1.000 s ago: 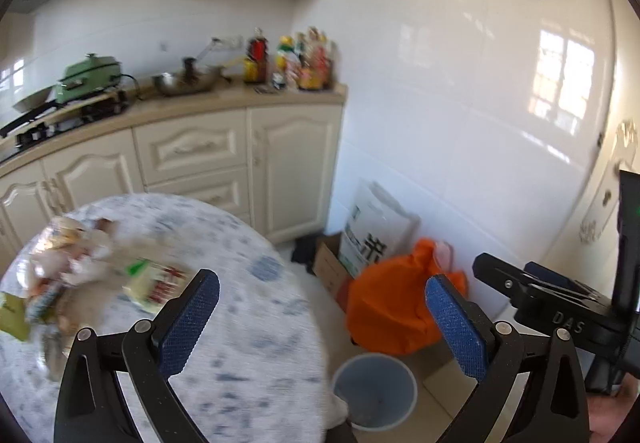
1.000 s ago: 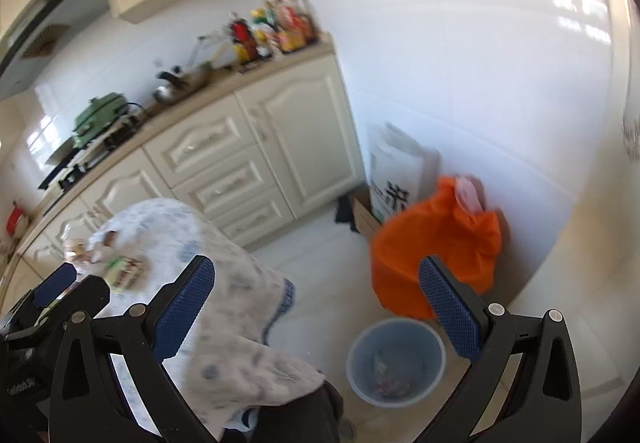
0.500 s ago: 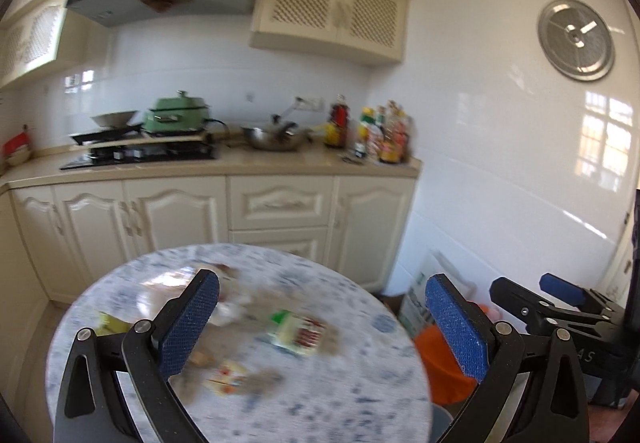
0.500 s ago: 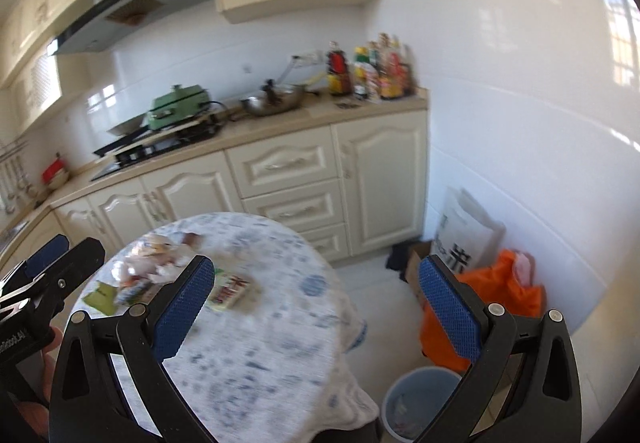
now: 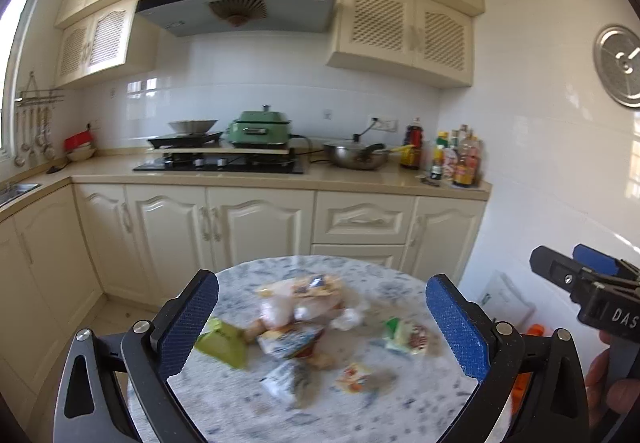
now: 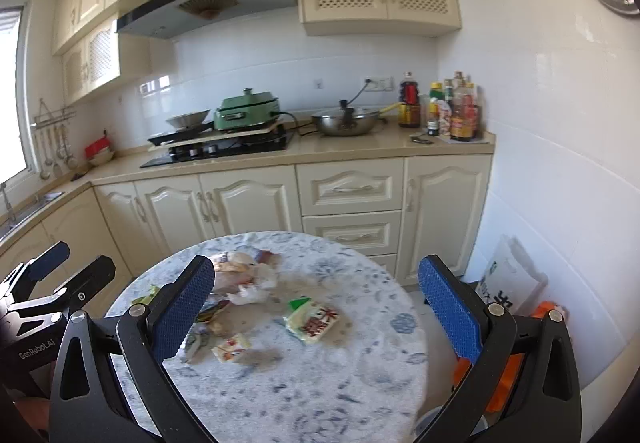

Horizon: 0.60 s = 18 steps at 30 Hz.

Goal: Collect trash
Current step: 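Withdraw both tools from the bin back toward the table, then grasp a white barcode wrapper with the left tool while the right tool grasps a colourful snack packet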

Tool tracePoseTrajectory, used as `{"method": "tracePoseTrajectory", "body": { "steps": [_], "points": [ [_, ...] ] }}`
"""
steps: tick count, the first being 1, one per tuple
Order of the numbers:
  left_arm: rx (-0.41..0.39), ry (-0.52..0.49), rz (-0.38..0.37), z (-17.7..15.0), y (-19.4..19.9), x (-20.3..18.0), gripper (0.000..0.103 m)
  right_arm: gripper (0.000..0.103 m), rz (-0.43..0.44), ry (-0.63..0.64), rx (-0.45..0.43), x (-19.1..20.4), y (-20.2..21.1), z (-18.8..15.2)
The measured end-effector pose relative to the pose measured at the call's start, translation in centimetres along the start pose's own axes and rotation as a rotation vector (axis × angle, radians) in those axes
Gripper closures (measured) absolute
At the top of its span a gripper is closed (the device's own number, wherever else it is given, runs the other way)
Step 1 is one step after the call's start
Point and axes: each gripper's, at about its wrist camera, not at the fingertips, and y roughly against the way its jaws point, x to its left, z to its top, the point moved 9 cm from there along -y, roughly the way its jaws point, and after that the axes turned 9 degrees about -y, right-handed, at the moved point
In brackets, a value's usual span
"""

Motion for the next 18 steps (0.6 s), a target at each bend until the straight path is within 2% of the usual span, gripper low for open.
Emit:
{"method": "tracePoseTrajectory", "body": {
  "steps": [2,5,11,18],
  "points": [
    [0.011,0.000,0.027,-1.1,0.4,0.6,0.001,0.000,0.016,0.011,0.013,0.9,-0.4,-0.5],
    [0.034,0.003,0.057,-0.4,-0.1,1.6,0.001,0.000,0.042,0.032,0.055,2.2,-1.9,-1.8],
    [0.136,0.018,0.096,-3.2,-2.4,2.6,0.001,0.000,0.067,0.063,0.178,3.8,-5.8,-5.9],
    [0.291,0.027,0.055,-6.5,-9.1,1.8,0.001,0.000,0.070,0.092,0.342,4.2,-10.9,-11.7]
  ]
}}
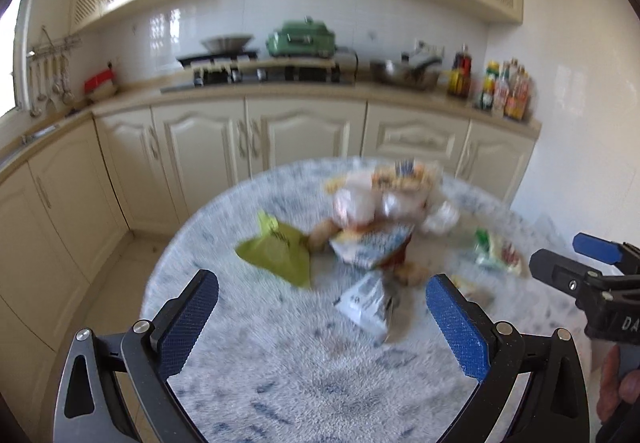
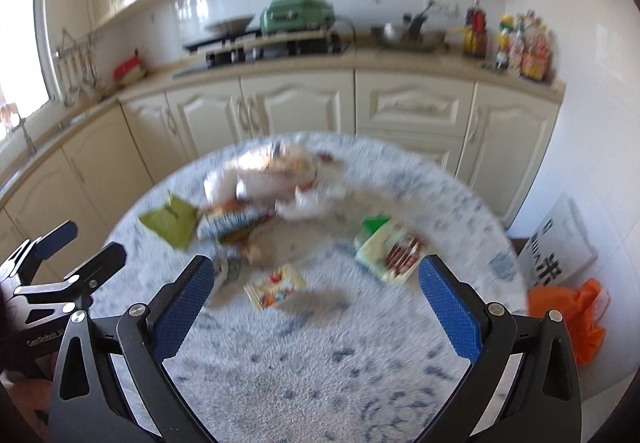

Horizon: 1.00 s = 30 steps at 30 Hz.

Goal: Collect trash
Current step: 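Grasp a white barcode wrapper with the left tool while the right tool grasps a colourful snack packet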

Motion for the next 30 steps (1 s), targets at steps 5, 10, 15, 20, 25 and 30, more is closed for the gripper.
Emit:
{"method": "tracePoseTrajectory", "body": {
  "steps": [5,10,15,20,25,30],
  "points": [
    [0.097,-0.032,-0.051,0.5,-5.7,-1.1,0.001,0.005,-0.007,0.005,0.081,-0.7,-2.8,-2.0],
    [0.184,-0.046,-0.114,0.5,-10.4,-1.2,0.011,0.007,-0.005,0.022,0.140,-1.2,-4.9,-3.1],
    [0.230,-0.045,-0.198,1.6,-12.7,-1.0,0.059,0.007,0.022,0.048,0.167,-0.6,-5.9,-3.5],
    [0.215,-0.033,-0.235,2.4,-13.1,-0.9,0.078,0.010,0.062,0.073,0.188,0.7,-7.4,-3.9],
    [0.191,0.013,-0.248,3.0,-13.5,0.8,0.084,0.033,0.087,0.098,0.208,2.2,-9.5,-4.0],
    [0.175,0.025,-0.239,0.9,-12.0,1.6,0.087,0.054,0.085,0.117,0.198,2.7,-9.6,-4.1]
  ]
}}
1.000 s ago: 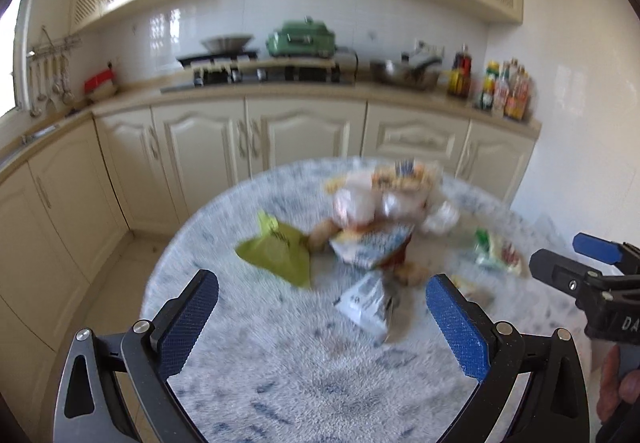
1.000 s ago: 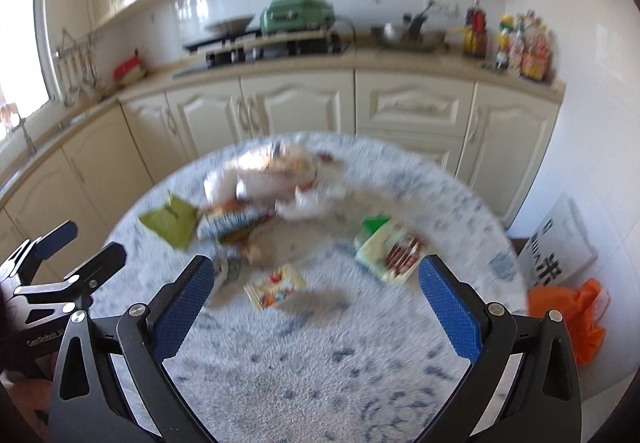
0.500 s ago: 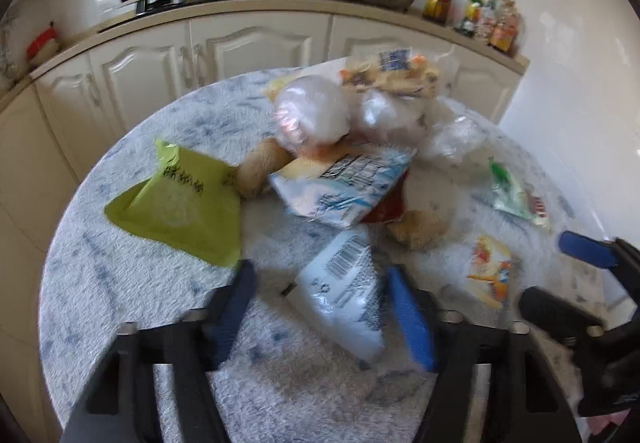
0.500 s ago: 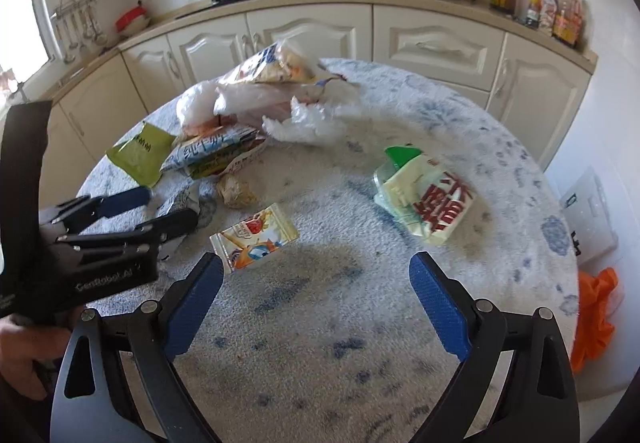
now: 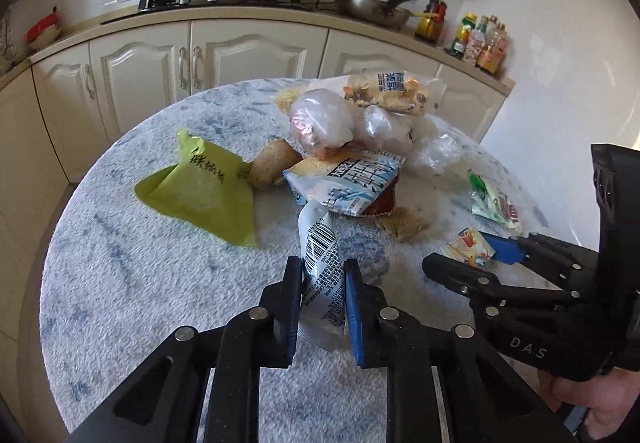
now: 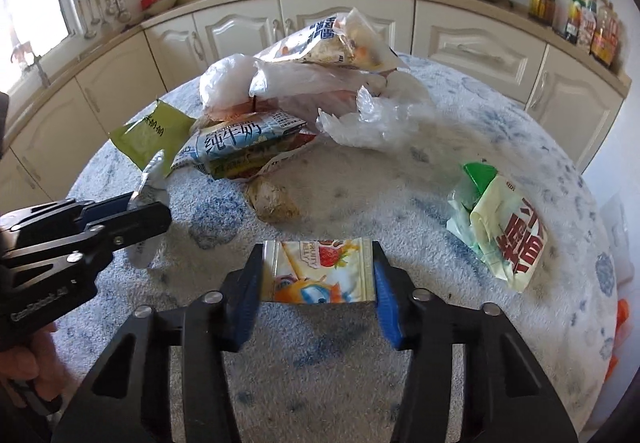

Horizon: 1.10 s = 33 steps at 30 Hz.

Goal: Collect trash
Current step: 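Grasp a white barcode wrapper with the left tool while the right tool grasps a colourful snack packet, then carry both wrappers over the bin and open both tools to drop them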

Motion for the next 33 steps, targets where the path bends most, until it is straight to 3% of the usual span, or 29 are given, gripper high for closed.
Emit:
{"method": "tracePoseTrajectory", "body": {
  "steps": [4,10,22,33],
  "points": [
    [-0.013,0.015,-0.004,-2.6,1.7,0.0,0.087,0.054,0.015,-0.016,-0.014,-0.2,0.9,-0.7],
    [-0.059,0.012,-0.010,-3.1,4.2,-1.5,0.087,0.054,0.022,-0.047,-0.066,-1.0,3.9,-0.7],
    [-0.207,-0.087,-0.034,0.3,9.4,-8.1,0.087,0.054,0.006,-0.129,-0.254,-4.8,13.4,1.7],
    [-0.304,-0.212,-0.164,3.5,11.8,-18.0,0.087,0.054,-0.112,-0.251,-0.425,-13.5,23.2,1.7]
  ]
}}
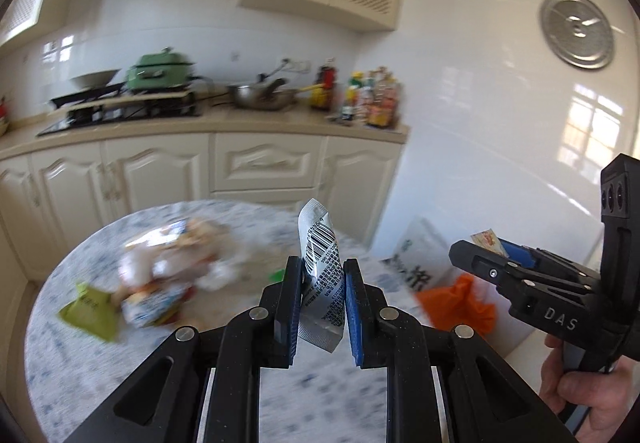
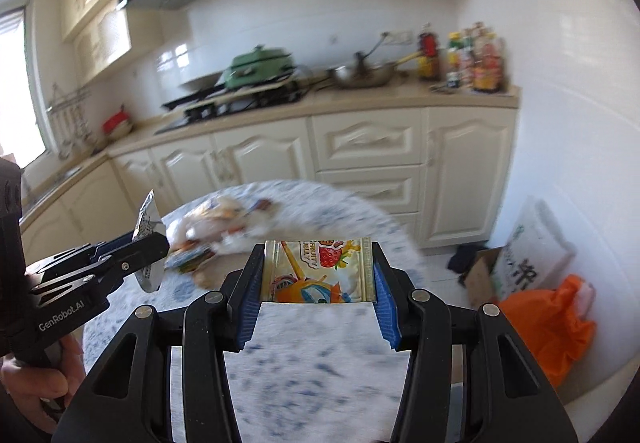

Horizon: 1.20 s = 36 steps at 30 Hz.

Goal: Collect trash
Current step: 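Carry both wrappers over the bin and open both tools to drop them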

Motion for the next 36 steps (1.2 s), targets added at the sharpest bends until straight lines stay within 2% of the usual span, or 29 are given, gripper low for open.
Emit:
{"method": "tracePoseTrajectory", "body": {
  "steps": [9,17,20,26,36],
  "points": [
    [0.006,-0.104,-0.183,1.9,-4.0,-10.1,0.087,0.054,-0.204,-0.106,-0.066,-10.5,5.0,1.1],
    [0.073,-0.172,-0.322,1.4,-9.0,-17.8,0.087,0.054,-0.323,-0.209,-0.051,-18.8,7.2,-0.8],
    [0.101,-0.189,-0.344,1.4,-11.1,-19.9,0.087,0.054,-0.356,-0.243,-0.032,-21.8,7.5,-2.1],
    [0.185,-0.213,-0.374,-0.1,-16.4,-23.6,0.086,0.054,-0.392,-0.313,0.030,-26.7,6.4,-5.2],
    [0.399,-0.222,-0.409,-4.8,-27.4,-29.0,0.086,0.054,-0.386,-0.469,0.206,-33.6,0.6,-12.5]
  ]
}}
